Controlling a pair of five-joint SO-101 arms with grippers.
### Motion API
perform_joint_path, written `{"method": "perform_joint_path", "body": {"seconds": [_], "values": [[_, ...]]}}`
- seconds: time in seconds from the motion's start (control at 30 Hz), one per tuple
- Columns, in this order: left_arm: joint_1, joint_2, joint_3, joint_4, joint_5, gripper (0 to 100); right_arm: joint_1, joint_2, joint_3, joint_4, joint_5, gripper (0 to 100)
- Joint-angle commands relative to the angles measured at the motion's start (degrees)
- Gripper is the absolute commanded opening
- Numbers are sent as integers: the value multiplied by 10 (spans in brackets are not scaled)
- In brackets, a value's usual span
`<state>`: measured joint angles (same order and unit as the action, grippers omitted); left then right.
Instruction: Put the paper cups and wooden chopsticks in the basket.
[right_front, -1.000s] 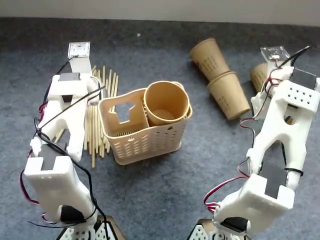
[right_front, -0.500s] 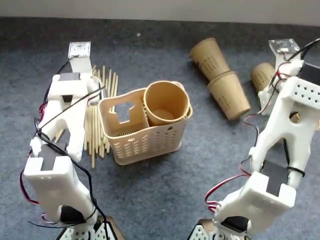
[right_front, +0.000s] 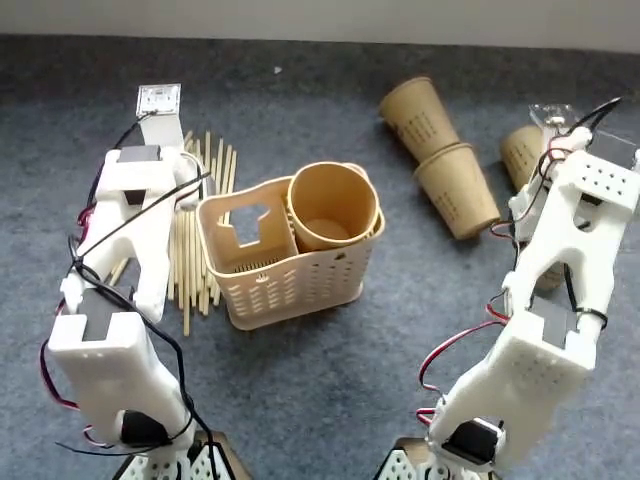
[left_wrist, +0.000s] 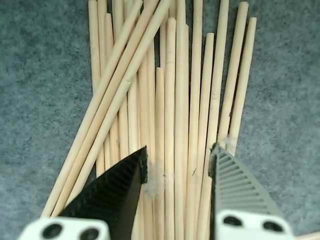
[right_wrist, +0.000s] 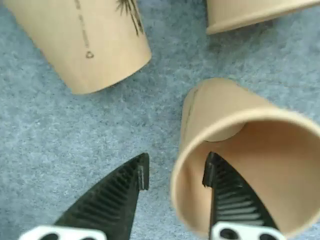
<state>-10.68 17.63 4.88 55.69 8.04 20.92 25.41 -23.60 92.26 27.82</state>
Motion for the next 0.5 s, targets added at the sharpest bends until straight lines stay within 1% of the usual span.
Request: {"method": "perform_joint_path", "body": {"seconds": [0.0, 0.07, 0.13, 0.23, 0.3, 0.37, 0.47], "values": [[-1, -8, -2, -3, 2, 221, 6, 16, 0, -27, 4, 191], [-1, -8, -2, -3, 2, 221, 6, 29, 0, -36, 1, 190], [-1, -8, -2, -4, 2, 221, 4, 34, 0, -36, 1, 154], [-3, -8, -3, -4, 2, 221, 0, 31, 0, -33, 1, 0], [-9, -10, -10, -4, 4, 220, -1, 31, 0, -32, 0, 22], [-28, -15, -23, -3, 4, 220, -2, 31, 0, -32, 0, 2], [-64, -11, -77, 14, 2, 220, -2, 30, 0, -32, 0, 6]]}}
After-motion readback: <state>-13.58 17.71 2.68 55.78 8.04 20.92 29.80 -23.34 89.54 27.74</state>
